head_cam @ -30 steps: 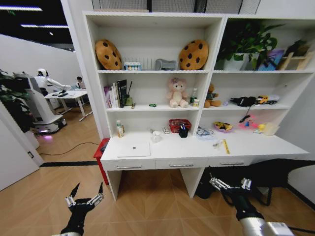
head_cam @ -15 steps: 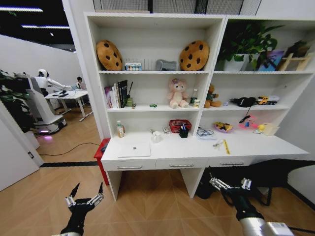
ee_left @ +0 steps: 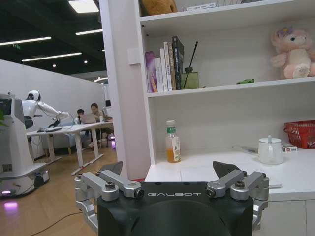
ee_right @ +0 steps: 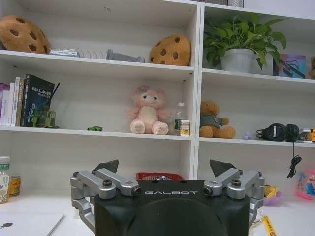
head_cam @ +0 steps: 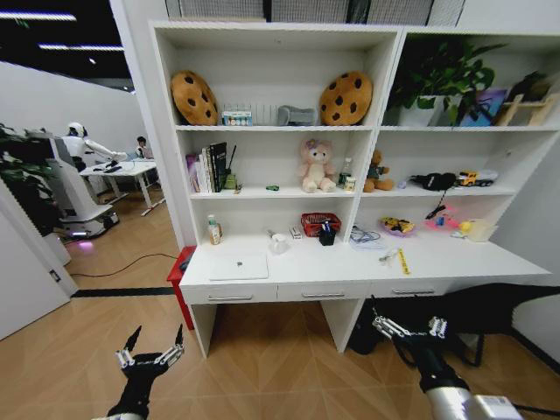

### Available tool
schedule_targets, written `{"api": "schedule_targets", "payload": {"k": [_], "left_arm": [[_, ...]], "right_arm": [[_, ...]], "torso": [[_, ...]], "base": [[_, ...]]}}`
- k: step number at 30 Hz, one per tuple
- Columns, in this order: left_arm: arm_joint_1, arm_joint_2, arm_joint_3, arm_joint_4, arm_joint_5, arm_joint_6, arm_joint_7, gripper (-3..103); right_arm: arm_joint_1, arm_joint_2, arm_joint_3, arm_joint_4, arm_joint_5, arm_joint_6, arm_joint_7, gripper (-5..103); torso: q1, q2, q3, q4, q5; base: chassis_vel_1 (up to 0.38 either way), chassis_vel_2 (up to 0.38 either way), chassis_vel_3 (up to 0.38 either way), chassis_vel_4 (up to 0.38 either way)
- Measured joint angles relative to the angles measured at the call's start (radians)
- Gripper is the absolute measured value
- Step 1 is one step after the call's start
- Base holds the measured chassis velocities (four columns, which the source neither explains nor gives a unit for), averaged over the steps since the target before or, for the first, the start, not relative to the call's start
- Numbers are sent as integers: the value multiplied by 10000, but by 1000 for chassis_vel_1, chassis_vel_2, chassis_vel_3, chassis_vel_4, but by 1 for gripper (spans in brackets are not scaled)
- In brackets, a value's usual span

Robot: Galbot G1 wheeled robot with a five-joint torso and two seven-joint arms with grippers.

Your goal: Organize the objects on the table.

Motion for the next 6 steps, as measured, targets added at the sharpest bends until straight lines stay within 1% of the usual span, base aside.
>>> {"api": "schedule_targets", "payload": {"k": [6], "left_arm": [[0,0,0,0,0,0,0,100]], "right_arm": [[0,0,0,0,0,0,0,100]], "torso": [[0,-1,0,0,0]], "base": [[0,0,0,0]]}}
